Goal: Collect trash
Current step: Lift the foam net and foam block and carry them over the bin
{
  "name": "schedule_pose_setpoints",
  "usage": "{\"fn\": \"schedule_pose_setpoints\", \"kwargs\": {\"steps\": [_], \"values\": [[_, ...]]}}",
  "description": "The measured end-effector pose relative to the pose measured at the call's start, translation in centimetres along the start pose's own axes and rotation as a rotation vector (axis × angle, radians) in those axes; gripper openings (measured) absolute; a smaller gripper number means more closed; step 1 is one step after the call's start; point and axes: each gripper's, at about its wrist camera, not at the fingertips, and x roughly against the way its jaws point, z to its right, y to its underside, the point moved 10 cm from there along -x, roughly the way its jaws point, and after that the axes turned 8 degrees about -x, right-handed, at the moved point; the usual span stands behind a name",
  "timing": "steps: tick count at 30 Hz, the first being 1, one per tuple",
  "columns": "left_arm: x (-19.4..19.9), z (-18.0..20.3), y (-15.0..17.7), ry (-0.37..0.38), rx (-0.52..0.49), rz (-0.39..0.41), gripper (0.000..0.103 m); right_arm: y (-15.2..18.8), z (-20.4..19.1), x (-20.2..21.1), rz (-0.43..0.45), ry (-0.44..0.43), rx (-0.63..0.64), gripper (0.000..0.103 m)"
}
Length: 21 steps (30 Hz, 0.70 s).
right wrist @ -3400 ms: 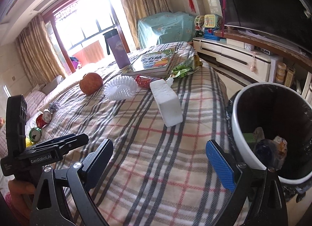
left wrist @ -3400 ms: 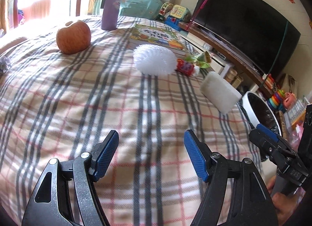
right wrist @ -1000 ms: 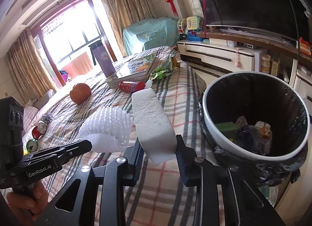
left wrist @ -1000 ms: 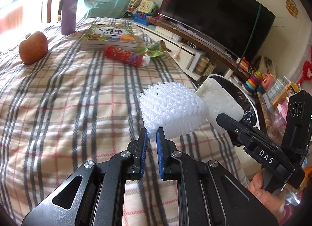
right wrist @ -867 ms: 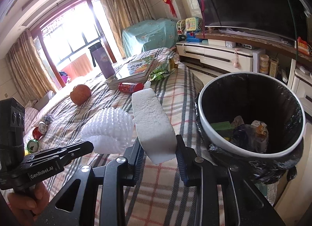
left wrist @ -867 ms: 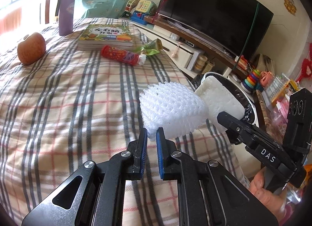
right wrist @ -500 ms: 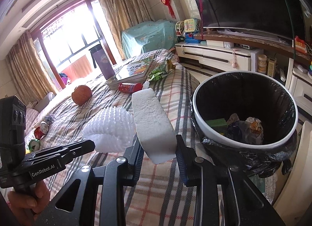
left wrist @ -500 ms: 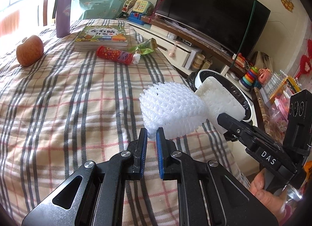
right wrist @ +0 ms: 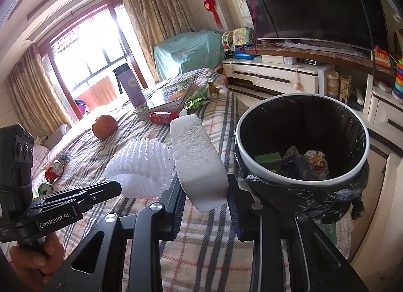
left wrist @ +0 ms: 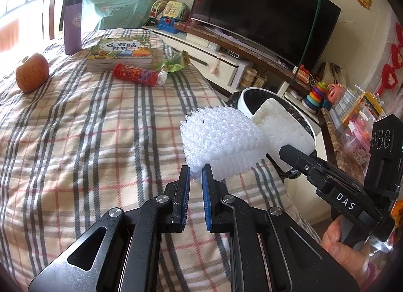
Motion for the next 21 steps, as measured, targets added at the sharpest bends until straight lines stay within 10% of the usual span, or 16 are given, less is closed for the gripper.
{"fn": "schedule_pose_setpoints", "kwargs": {"steps": [21], "values": [[-0.6,3.0,-0.7,0.031,-0.047,-0.007,0.009,-0.8,3.2,1.9,0.041,0.036,-0.068,0.032]]}}
